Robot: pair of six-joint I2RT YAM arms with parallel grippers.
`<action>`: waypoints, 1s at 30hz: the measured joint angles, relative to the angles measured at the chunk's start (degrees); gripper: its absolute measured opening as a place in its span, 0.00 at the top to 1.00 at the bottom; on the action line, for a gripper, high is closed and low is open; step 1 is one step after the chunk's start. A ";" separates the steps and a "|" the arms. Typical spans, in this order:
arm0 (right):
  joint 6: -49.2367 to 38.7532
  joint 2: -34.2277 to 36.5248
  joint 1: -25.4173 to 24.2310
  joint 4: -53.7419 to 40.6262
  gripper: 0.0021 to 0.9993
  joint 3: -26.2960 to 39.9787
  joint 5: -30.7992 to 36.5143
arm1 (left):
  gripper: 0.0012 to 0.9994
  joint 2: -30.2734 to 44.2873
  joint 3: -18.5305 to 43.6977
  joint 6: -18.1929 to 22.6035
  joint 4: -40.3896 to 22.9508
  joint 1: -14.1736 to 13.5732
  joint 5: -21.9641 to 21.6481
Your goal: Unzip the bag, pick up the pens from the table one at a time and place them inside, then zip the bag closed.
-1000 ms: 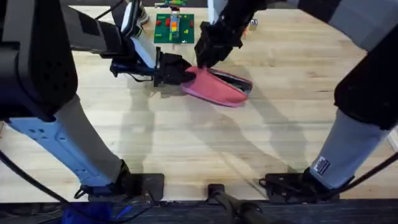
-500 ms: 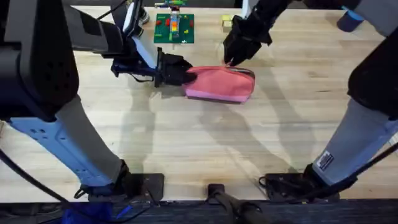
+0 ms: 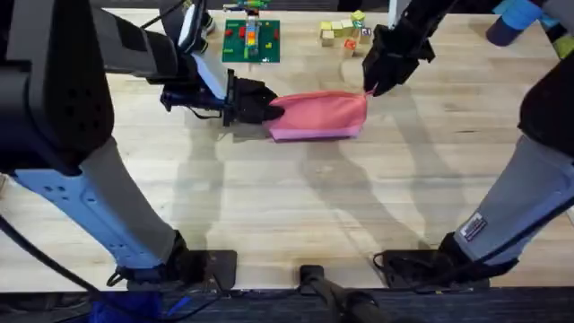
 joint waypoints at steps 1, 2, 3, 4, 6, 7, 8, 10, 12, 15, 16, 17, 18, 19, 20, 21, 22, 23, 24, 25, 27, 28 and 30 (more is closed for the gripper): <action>0.15 0.01 -0.24 -0.30 0.97 0.00 -0.04 | 0.96 0.00 0.00 0.02 0.15 -0.05 0.04; 0.42 0.01 -0.39 -0.66 0.97 0.00 -0.17 | 0.96 0.00 0.00 0.00 0.20 -0.10 0.08; 0.72 0.00 -0.48 -1.00 0.97 0.00 -0.22 | 0.96 0.00 0.00 0.02 0.20 -0.13 0.07; 1.05 0.00 -0.52 -1.18 0.97 0.00 -0.24 | 0.96 0.00 0.00 0.02 0.17 -0.15 0.07; 1.69 0.00 -0.52 -0.94 0.97 -0.21 -0.22 | 0.96 0.00 0.00 0.02 0.17 -0.15 0.07; 2.25 0.00 -0.54 -0.44 0.97 -0.60 -0.21 | 0.96 0.00 0.00 0.02 0.20 -0.15 0.06; 2.71 0.00 -0.59 0.29 0.97 -1.30 -0.20 | 0.96 0.00 0.00 0.01 0.17 -0.15 0.03; 3.84 0.00 -0.86 2.19 0.97 -3.56 0.04 | 0.96 0.00 0.00 0.02 0.17 -0.15 -0.07; 5.15 -0.02 -1.45 4.38 0.97 -6.56 -0.18 | 0.96 0.00 0.00 0.01 0.15 -0.21 -0.11; 6.98 -0.01 -2.77 7.17 0.97 -11.24 -1.55 | 0.96 0.00 -0.02 0.01 -0.02 -0.50 -0.11; 7.74 0.00 -3.36 7.80 0.97 -12.52 -2.23 | 0.96 -0.02 -0.02 0.02 -0.04 -0.61 -0.11; 8.23 0.00 -3.97 8.28 0.97 -13.51 -2.79 | 0.96 0.00 -0.02 0.02 -0.04 -0.71 -0.09; 8.54 0.00 -4.78 8.69 0.97 -14.43 -2.56 | 0.96 0.00 -0.02 0.02 -0.07 -0.73 -0.15; 8.95 0.00 -5.87 8.74 0.97 -15.09 -3.05 | 0.96 0.00 -0.02 0.02 -0.04 -0.72 -0.13; 9.13 0.00 -6.74 8.60 0.97 -15.33 -3.82 | 0.96 0.00 -0.04 0.02 -0.08 -0.74 -0.11; 9.25 -0.01 -7.54 8.50 0.97 -15.37 -4.74 | 0.96 0.00 -0.04 0.01 -0.07 -0.74 -0.11; 9.18 -0.02 -8.03 8.55 0.97 -15.34 -5.47 | 0.96 0.00 -0.06 0.02 -0.07 -0.74 -0.11; 8.75 -0.02 -8.33 8.50 0.97 -15.34 -6.13 | 0.96 0.00 -0.07 0.02 -0.04 -0.74 -0.11; 8.21 -0.02 -8.38 8.49 0.91 -15.34 -6.44 | 0.96 0.00 -0.07 0.01 -0.04 -0.74 -0.12; 6.99 -0.02 -8.39 8.51 0.83 -15.34 -5.73 | 0.96 0.00 -0.07 0.02 -0.07 -0.68 -0.21; 5.14 -0.02 -8.86 8.59 0.60 -15.29 -4.52 | 0.96 0.00 -0.07 0.01 -0.05 -0.08 -0.36; 4.38 -0.02 -8.98 8.57 0.46 -15.06 -4.15 | 0.96 0.00 -0.07 0.02 -0.07 0.36 -0.37; 2.83 -0.32 -8.95 8.50 0.17 -14.14 -3.74 | 0.96 0.00 -0.07 0.01 -0.07 0.98 -0.37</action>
